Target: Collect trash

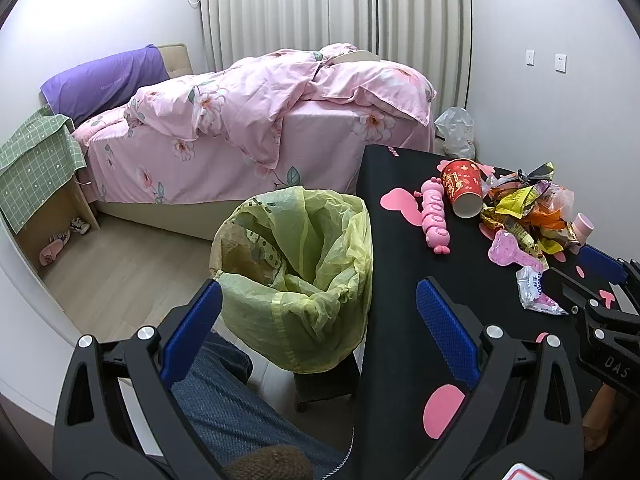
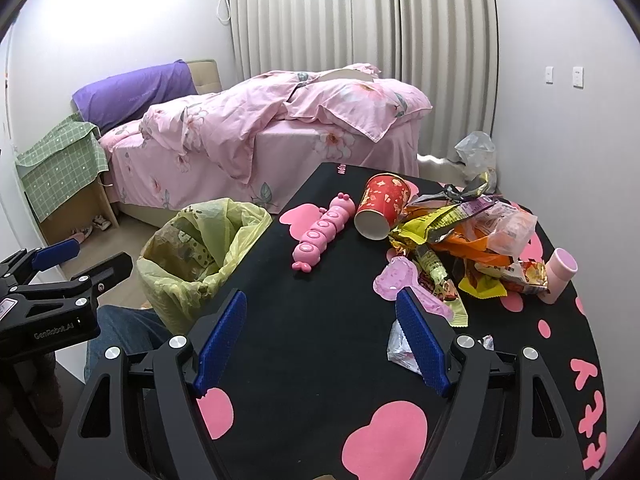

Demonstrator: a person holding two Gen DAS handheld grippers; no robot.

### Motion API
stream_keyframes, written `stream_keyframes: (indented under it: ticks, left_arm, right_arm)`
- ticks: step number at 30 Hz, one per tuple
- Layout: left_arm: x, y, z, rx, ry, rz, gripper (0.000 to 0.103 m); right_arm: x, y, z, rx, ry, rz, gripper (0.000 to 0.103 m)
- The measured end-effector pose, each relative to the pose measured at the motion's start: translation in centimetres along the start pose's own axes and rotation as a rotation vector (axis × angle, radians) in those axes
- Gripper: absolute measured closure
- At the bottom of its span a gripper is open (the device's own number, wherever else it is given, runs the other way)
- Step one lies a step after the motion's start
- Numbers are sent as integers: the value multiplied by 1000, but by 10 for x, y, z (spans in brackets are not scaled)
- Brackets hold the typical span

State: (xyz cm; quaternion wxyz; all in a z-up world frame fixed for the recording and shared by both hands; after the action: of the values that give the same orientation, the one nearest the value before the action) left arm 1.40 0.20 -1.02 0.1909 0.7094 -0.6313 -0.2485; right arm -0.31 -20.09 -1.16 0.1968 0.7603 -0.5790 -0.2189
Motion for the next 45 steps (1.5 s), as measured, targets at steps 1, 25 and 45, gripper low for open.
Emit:
stream_keyframes:
  ticks: [1,25,45]
  left_arm:
    - [0,0,0,1,0,0,10]
    - [-9,1,-3,5,5,-2,10]
    - [-13,2,-6,8,7,-9,10]
  right_arm:
    - [-1,0,0,0,0,0,29]
    - [-2,0,0,0,-1,-7,29]
    - [-2,1,0,3,-3,-9,29]
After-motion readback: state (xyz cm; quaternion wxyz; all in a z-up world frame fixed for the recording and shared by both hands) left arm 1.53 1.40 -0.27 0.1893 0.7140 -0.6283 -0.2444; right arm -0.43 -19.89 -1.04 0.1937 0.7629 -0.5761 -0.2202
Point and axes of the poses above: each gripper's, at about its wrist camera, not at the fingertips, and y roughly against the way its jaws point, x to its right, z to its underside, the point moved 2 cm from there along -y, roughly the way its jaws point, and after that the axes turned 8 degrees about -z, right-handed, at the moved point
